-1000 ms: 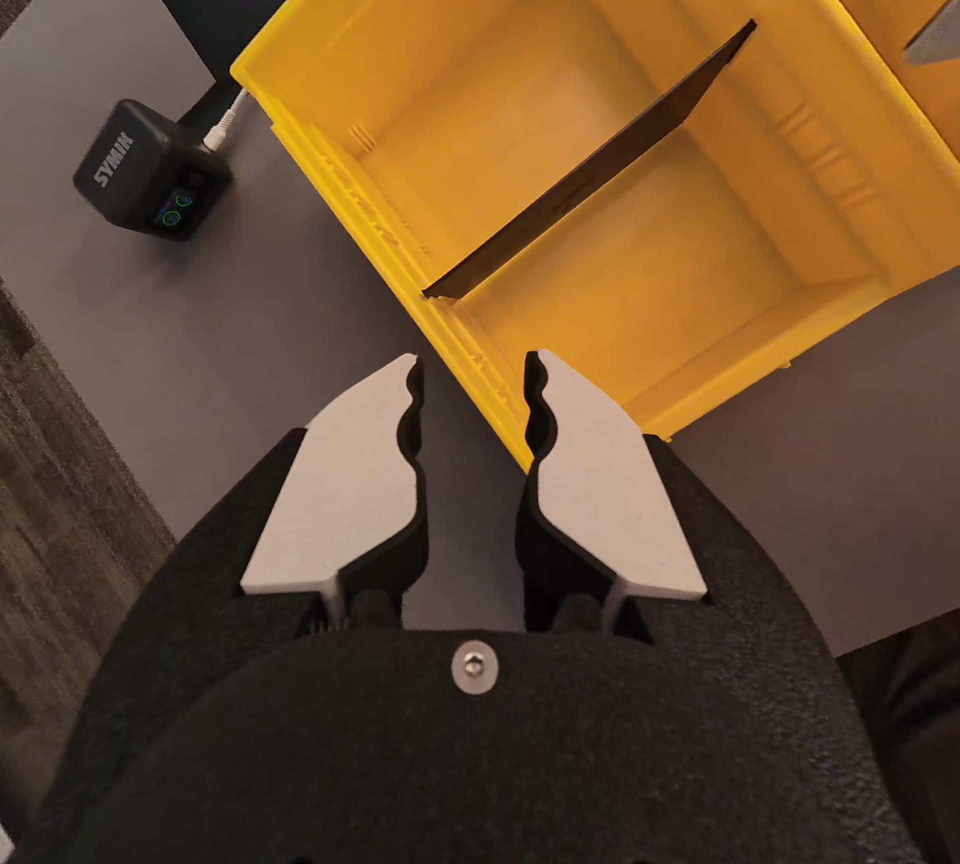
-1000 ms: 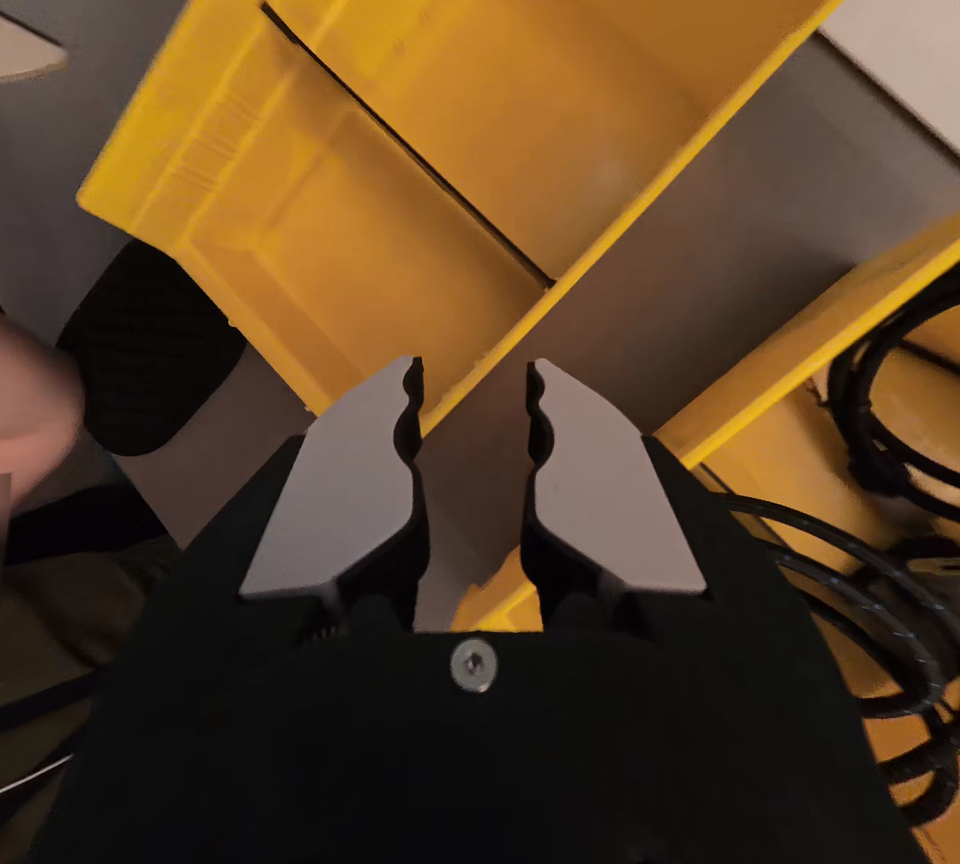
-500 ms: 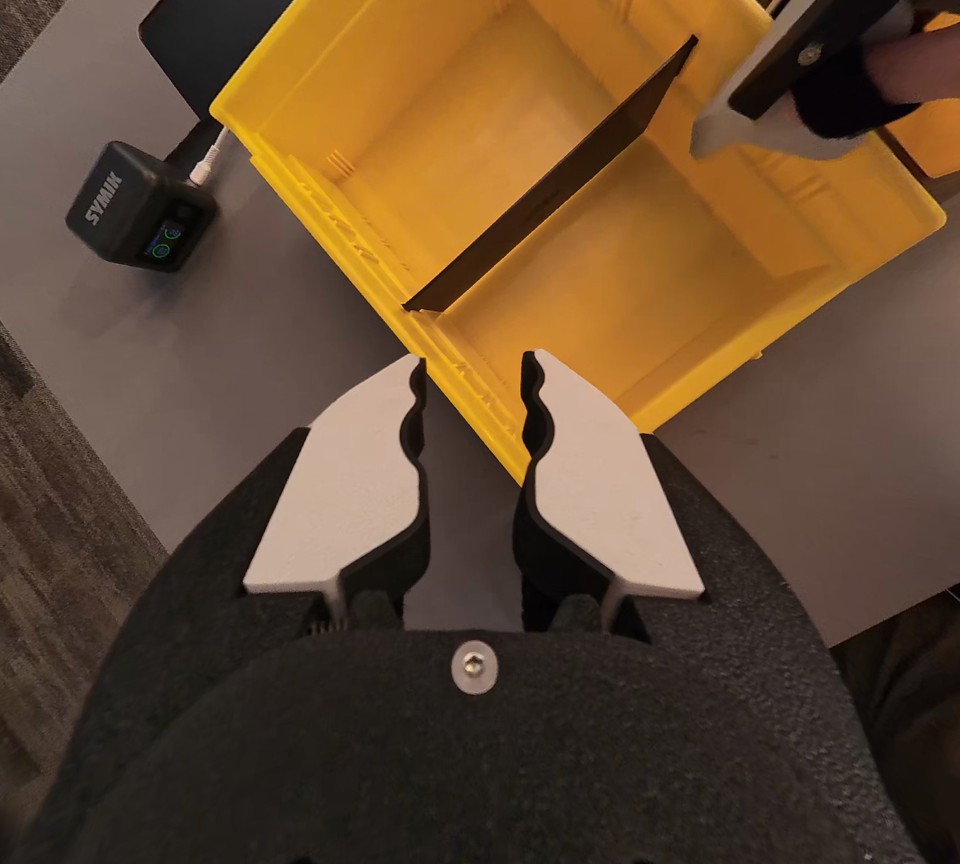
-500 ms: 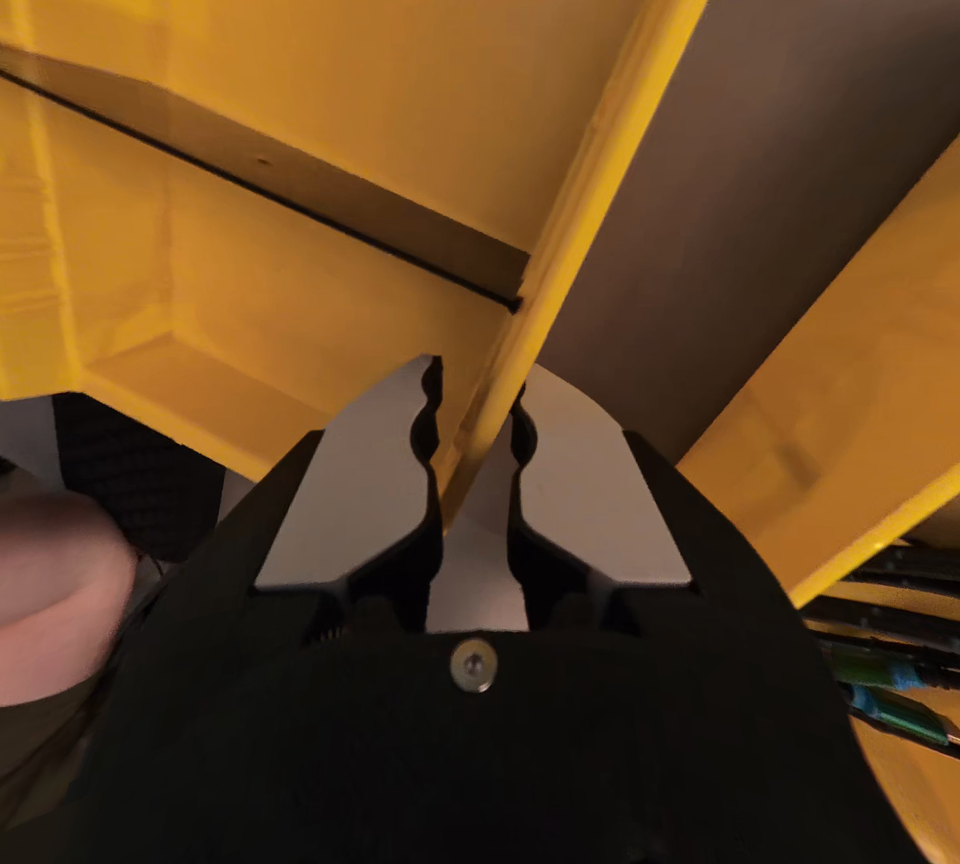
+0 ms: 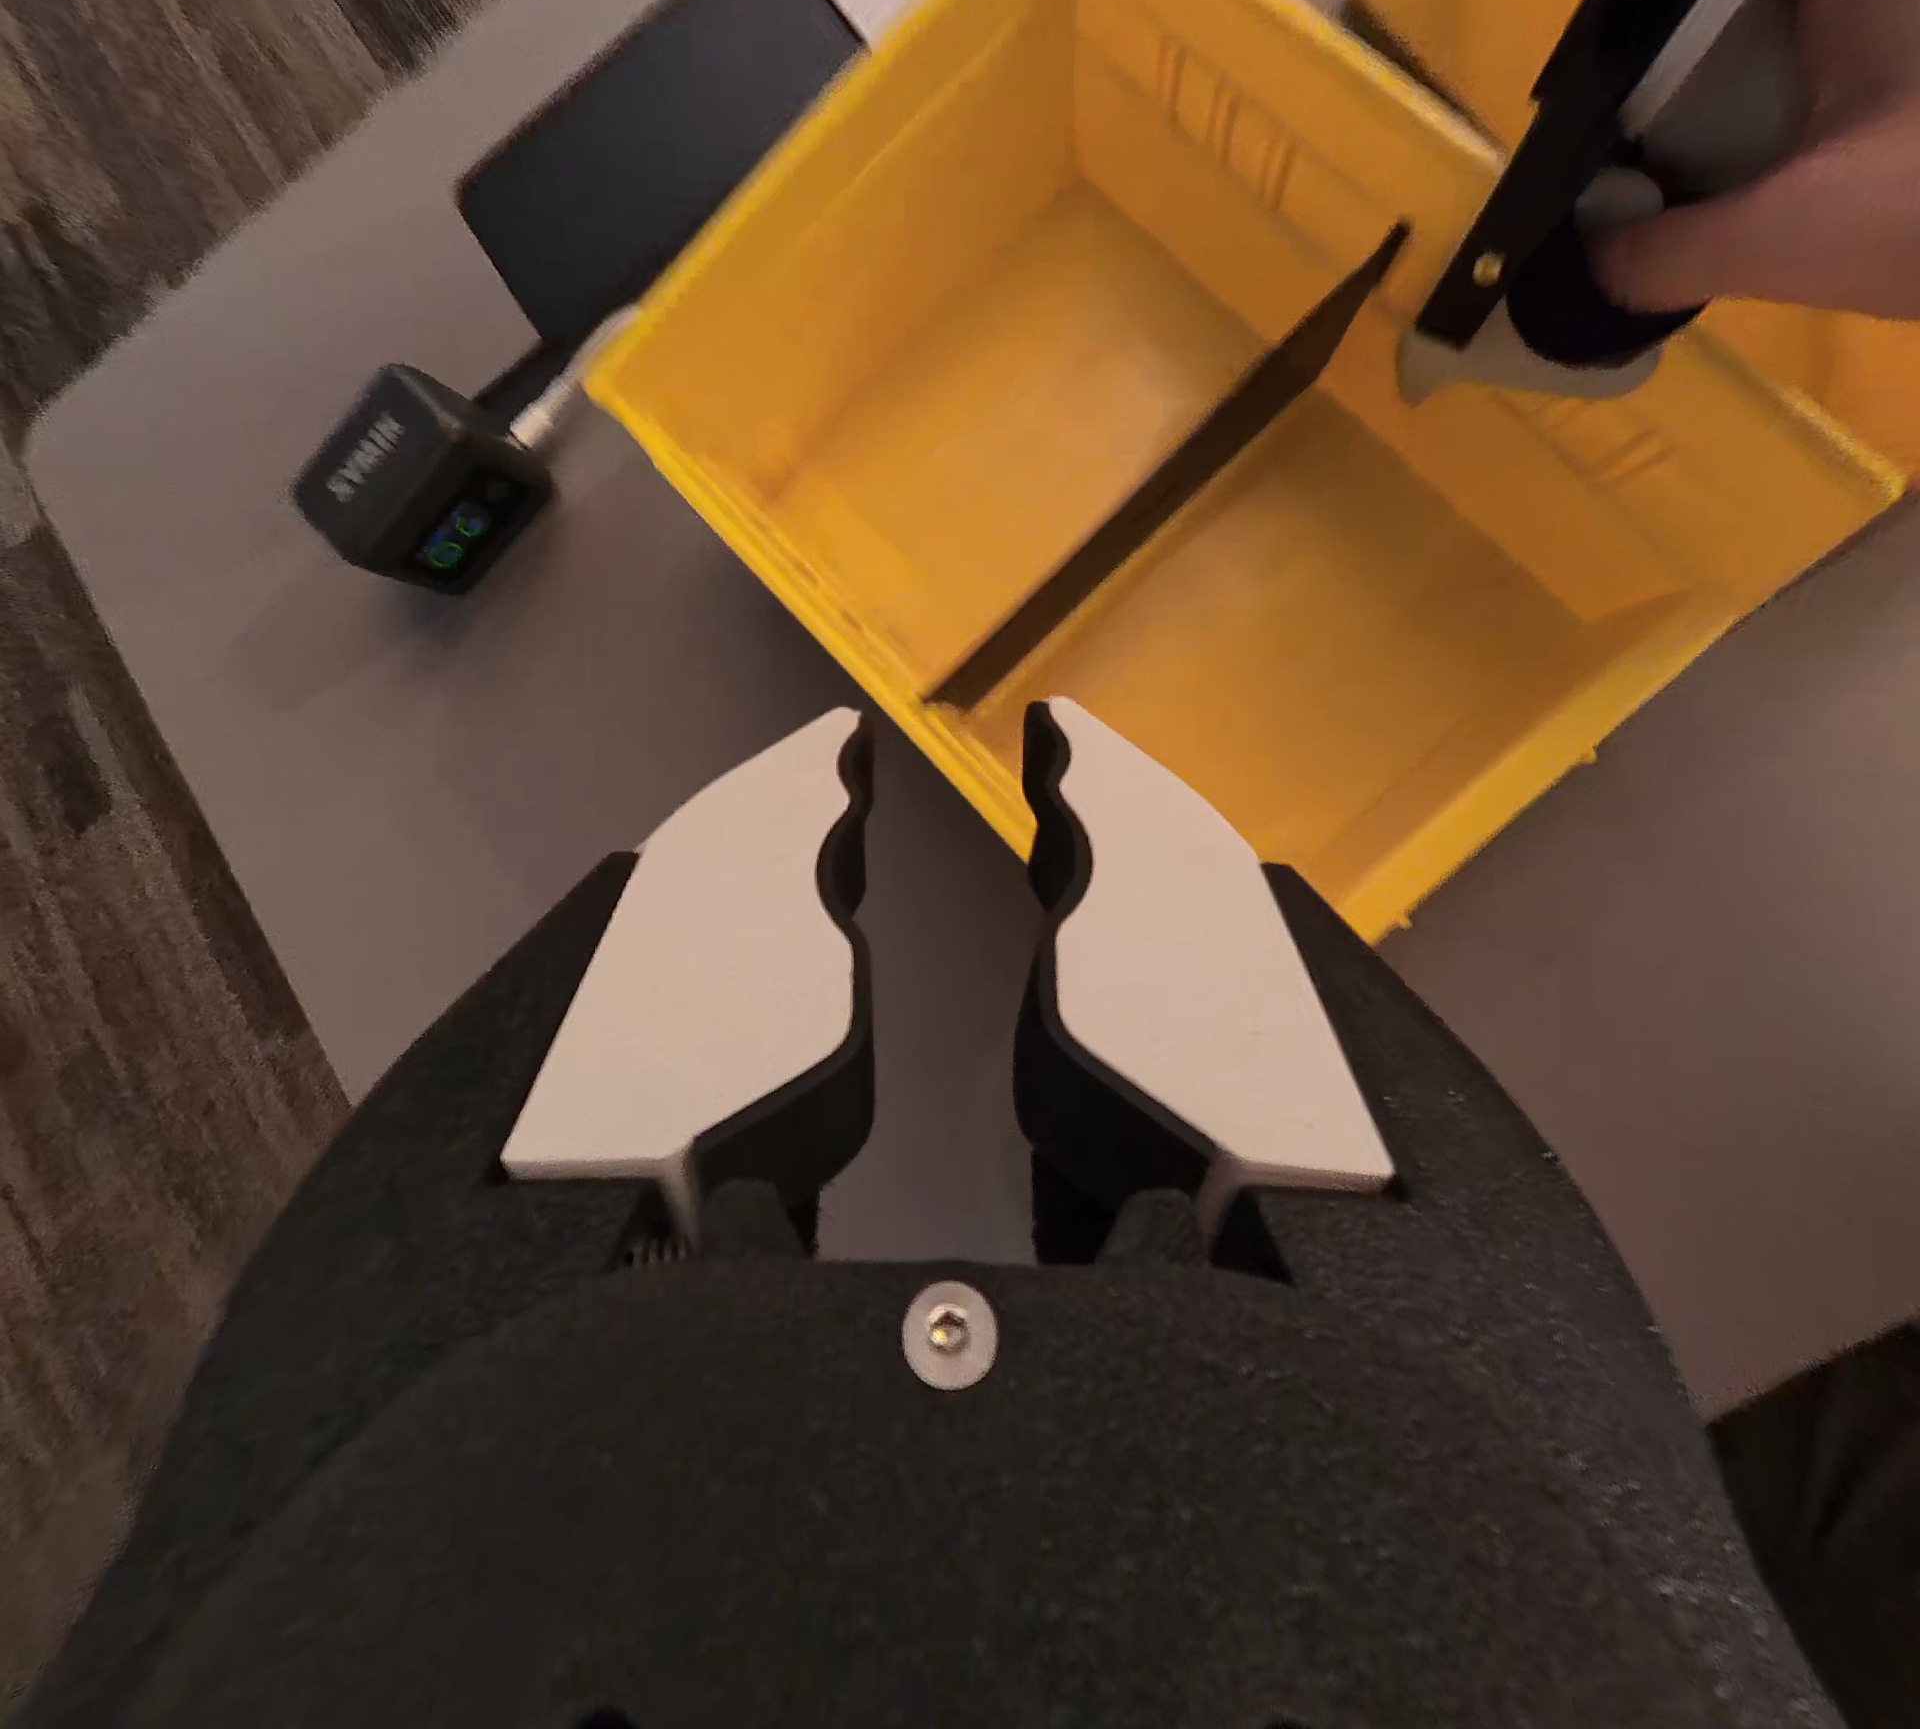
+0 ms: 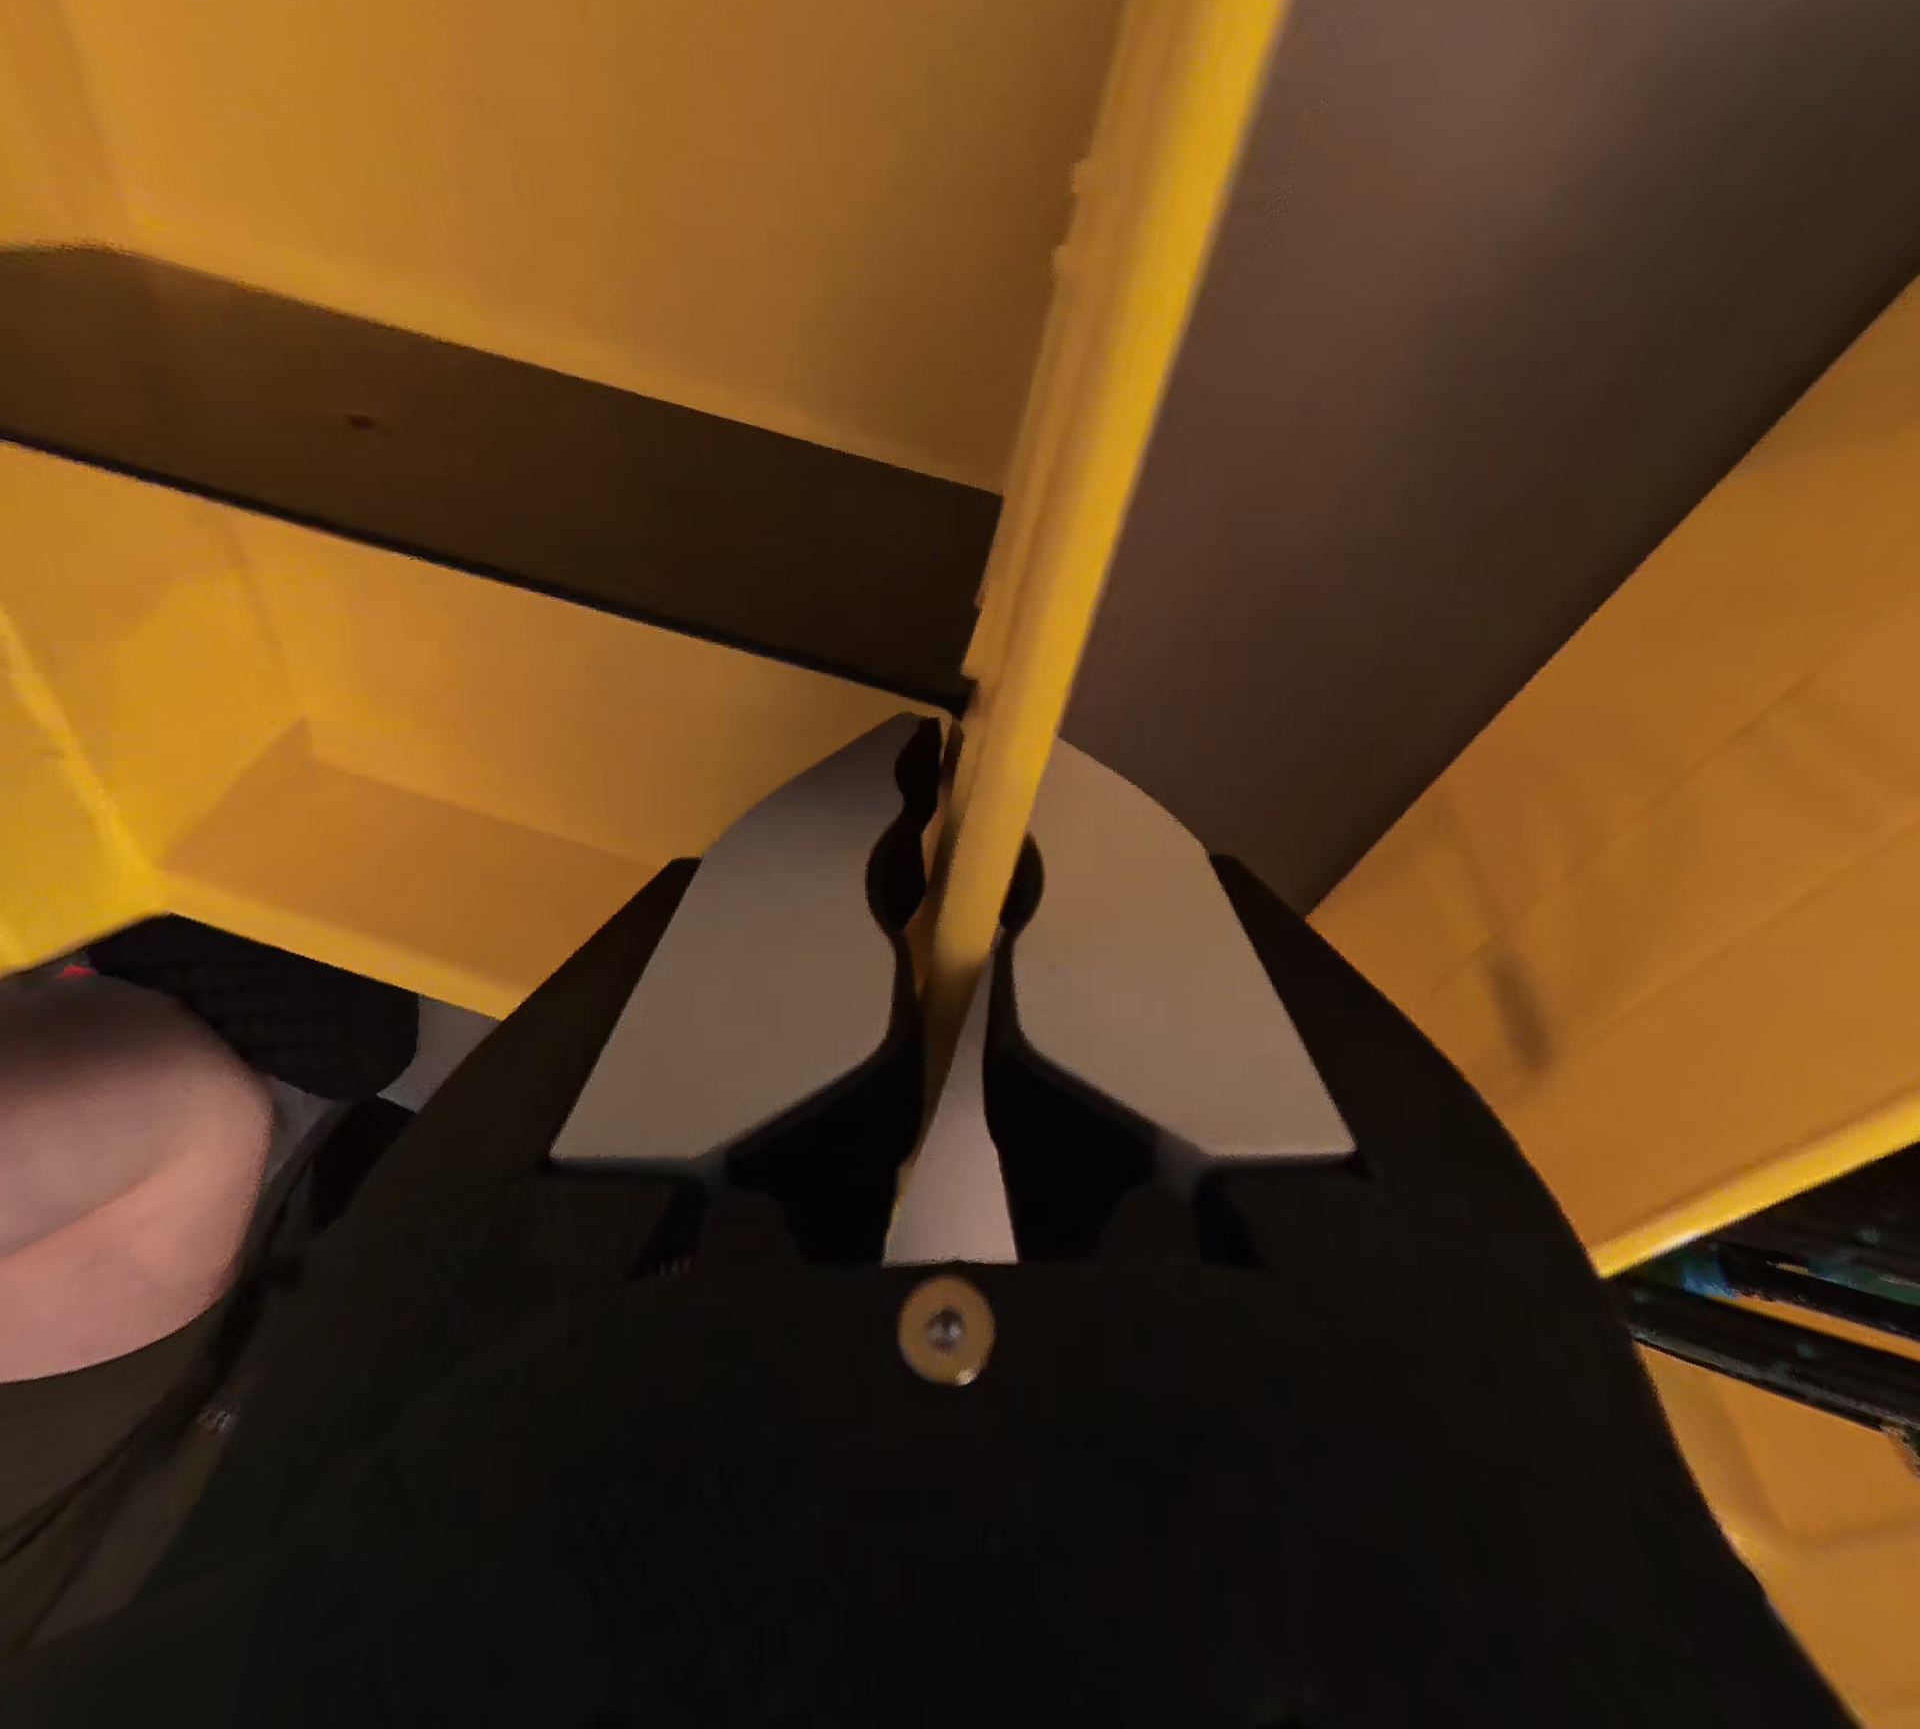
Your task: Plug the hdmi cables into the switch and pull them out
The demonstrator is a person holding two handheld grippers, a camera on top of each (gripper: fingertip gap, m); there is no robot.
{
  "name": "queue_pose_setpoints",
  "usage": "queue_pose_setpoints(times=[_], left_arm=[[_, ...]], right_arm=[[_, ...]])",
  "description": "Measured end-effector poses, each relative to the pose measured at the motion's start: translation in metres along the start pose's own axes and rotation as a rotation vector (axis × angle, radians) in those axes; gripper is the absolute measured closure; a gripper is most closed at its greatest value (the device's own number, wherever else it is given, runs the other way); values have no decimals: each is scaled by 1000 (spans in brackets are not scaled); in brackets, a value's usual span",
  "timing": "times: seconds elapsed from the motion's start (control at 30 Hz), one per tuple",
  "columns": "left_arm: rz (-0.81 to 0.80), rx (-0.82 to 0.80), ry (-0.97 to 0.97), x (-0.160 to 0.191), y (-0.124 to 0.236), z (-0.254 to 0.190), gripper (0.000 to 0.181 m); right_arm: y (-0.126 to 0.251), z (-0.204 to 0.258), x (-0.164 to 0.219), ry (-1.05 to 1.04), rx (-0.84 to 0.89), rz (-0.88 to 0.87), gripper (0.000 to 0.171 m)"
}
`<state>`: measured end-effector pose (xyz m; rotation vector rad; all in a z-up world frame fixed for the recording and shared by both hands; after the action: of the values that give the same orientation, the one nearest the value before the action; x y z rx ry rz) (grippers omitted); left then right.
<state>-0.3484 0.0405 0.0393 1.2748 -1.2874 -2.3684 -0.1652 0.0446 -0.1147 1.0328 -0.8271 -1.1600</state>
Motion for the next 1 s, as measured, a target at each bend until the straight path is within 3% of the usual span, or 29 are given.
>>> queue_pose_setpoints(times=[0.2, 0.3, 0.5, 0.77, 1.0], left_arm=[[-391, -146, 158, -41, 52, 35, 152], [-494, -199, 192, -45, 72, 45, 153], [-623, -270, 248, -46, 102, 53, 155], [-702, -10, 230, -56, 108, 23, 155], [-660, 74, 267, -47, 101, 27, 154]], right_arm=[[15, 7, 3, 66, -19, 104, 165], [33, 23, 7, 115, -55, 143, 164], [119, 23, 12, 185, -82, 111, 164], [245, -102, 68, 87, -36, 8, 165], [290, -243, 143, -95, -58, -202, 165]])
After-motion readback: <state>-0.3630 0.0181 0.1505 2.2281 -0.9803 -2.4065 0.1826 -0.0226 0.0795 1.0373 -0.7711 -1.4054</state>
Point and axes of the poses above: each gripper's, where its closed fingertips meet, y back along the fingers, x out of its underside, z = x × y across the jaws, the point moved 1 cm from there along y, back along the fingers, and after that the axes turned 6 degrees about -x, right-handed, at the moved point
